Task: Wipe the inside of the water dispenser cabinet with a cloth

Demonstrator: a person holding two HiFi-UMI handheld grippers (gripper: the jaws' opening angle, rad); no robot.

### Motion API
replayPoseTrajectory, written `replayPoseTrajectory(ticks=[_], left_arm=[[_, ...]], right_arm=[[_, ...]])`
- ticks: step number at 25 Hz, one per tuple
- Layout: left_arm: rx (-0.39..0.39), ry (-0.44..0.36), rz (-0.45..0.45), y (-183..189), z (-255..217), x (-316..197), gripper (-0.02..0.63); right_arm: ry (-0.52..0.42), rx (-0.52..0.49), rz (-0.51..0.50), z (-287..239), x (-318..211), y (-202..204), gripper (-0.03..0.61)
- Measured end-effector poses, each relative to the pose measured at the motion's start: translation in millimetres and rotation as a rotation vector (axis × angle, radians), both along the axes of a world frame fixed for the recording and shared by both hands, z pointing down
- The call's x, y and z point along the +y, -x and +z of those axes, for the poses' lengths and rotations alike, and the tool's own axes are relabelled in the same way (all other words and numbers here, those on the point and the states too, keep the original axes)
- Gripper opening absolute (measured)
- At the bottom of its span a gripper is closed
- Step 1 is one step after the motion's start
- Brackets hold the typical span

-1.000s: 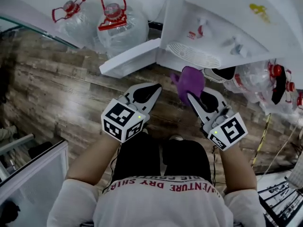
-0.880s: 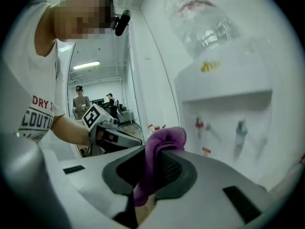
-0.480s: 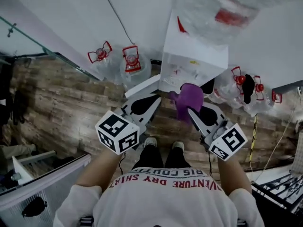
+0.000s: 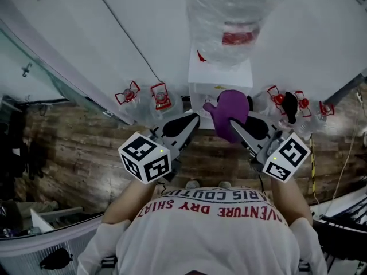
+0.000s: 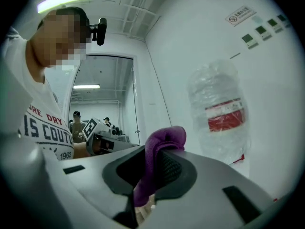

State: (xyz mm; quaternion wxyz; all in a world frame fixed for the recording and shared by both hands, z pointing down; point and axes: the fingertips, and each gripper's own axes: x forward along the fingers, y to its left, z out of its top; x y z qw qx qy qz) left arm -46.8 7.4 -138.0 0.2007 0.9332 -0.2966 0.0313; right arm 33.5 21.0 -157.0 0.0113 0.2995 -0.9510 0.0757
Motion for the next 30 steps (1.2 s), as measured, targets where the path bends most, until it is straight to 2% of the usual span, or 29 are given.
replayPoseTrajectory(ticks=[4, 7, 12, 30], left_arm=[[0.012, -0.011, 0.026, -20.4, -4.6, 12.7, 0.028], [0.029, -0.011, 0.003, -22.9, -11.5, 12.4, 0.028], [0.019, -0.056, -0.028, -26.8, -29.0, 9.8, 0.028], [0.01, -0.03, 0.009, -57.5, -30.0, 7.5, 0.028]], right_arm=[[-0.057, 0.004, 0.033, -16.5, 12.6, -17.3, 0.057], [-0.077, -0.031, 0.048, -26.5, 14.8, -28.7, 0.057], [-0.099, -0.06, 0.048, -36.3, 13.5, -43.3, 0.057], [-0.052, -0.096, 0.044, -24.8, 5.5, -65.8, 0.057]])
